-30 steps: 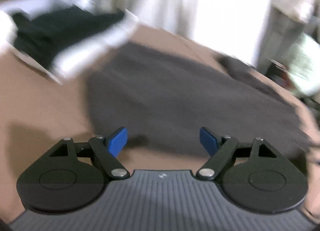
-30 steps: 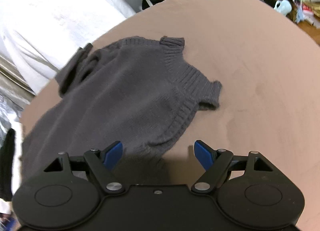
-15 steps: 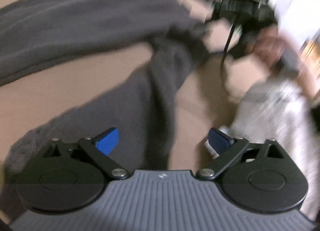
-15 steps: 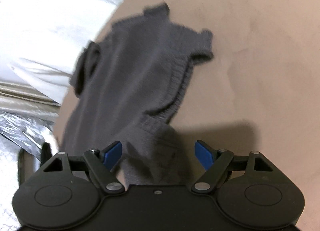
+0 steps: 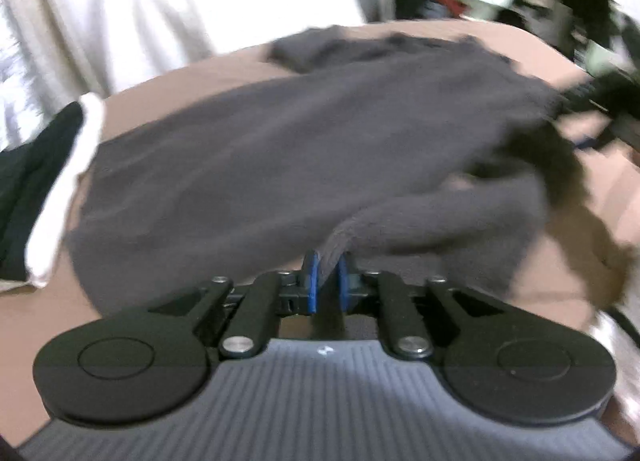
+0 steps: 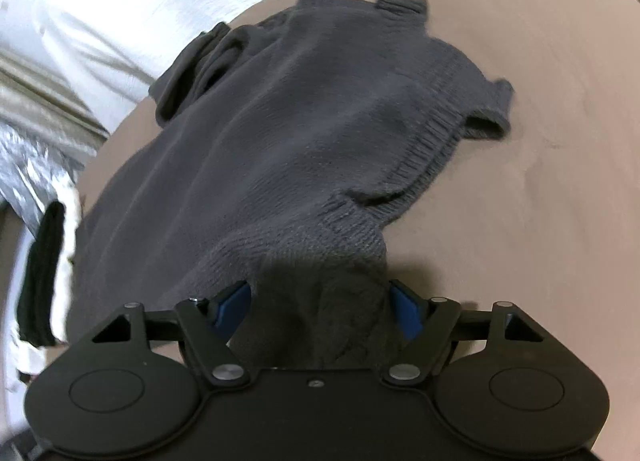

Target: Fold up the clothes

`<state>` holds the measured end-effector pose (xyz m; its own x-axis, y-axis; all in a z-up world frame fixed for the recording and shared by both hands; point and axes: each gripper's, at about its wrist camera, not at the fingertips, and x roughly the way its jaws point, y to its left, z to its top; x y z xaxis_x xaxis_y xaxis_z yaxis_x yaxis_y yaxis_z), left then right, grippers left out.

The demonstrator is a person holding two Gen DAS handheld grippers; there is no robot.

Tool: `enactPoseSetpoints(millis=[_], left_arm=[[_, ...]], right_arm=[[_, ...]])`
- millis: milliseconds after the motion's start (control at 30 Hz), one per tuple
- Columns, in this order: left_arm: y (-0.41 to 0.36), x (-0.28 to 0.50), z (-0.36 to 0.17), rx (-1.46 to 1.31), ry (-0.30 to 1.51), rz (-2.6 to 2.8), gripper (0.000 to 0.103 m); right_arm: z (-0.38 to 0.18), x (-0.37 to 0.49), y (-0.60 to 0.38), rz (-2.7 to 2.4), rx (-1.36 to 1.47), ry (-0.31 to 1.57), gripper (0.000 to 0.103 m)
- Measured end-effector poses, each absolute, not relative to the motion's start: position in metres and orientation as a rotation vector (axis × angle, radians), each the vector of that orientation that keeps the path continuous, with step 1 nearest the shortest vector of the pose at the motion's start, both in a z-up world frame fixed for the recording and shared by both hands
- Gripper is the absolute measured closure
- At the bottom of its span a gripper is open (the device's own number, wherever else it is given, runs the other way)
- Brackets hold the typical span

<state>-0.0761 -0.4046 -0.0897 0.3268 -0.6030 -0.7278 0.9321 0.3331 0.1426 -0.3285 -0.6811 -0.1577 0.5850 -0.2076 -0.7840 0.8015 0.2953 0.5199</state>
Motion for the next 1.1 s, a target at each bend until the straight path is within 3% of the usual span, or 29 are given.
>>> enactPoseSetpoints(millis=[33, 100, 267, 433, 733, 800, 900, 967, 1000, 1033, 1100], left_arm=[[-0.405, -0.063, -0.095, 0.609, 0.616, -1.039, 0.061], [-0.399, -0.042, -0.112, 0.66, 0.574, -0.902, 0.046], [-0.335, 0.01, -0.104, 0.481, 0.712, -0.766, 0.046], [-0.282, 0.011, -0.08, 0.15, 0.791, -1.008, 0.006], [-0.345, -0.043, -0.132, 0.277, 0.955, -1.157, 0.0], [-0.36, -0.072, -0.153, 0.483, 0.929, -1.174, 0.0], [-0.373, -0.111, -0.179, 0.801, 0.69, -1.091, 0.0], [-0.371, -0.118, -0.178, 0.809, 0.623, -1.092, 0.02], [-0.369, -0.115, -0.173, 0.779, 0.639, -1.085, 0.045], [-0.367, -0.109, -0.168, 0.756, 0.657, -1.057, 0.062], [-0.358, -0.097, -0.152, 0.671, 0.674, -1.0, 0.073]], right_arm=[[-0.158, -0.326, -0.681, -0.744, 1.052, 0.678, 0.024], [-0.16, -0.322, -0.681, -0.753, 1.041, 0.702, 0.024], [-0.164, -0.319, -0.684, -0.765, 1.04, 0.727, 0.025], [-0.159, -0.331, -0.688, -0.812, 1.084, 0.618, 0.025], [-0.178, -0.392, -0.707, -0.826, 1.429, 0.347, 0.025], [-0.183, -0.399, -0.708, -0.79, 1.487, 0.317, 0.025], [-0.187, -0.396, -0.703, -0.746, 1.51, 0.32, 0.025], [-0.187, -0.392, -0.703, -0.737, 1.501, 0.341, 0.025], [-0.187, -0.391, -0.702, -0.733, 1.498, 0.35, 0.025], [-0.187, -0.39, -0.701, -0.728, 1.495, 0.36, 0.025], [-0.188, -0.39, -0.701, -0.724, 1.502, 0.365, 0.025]])
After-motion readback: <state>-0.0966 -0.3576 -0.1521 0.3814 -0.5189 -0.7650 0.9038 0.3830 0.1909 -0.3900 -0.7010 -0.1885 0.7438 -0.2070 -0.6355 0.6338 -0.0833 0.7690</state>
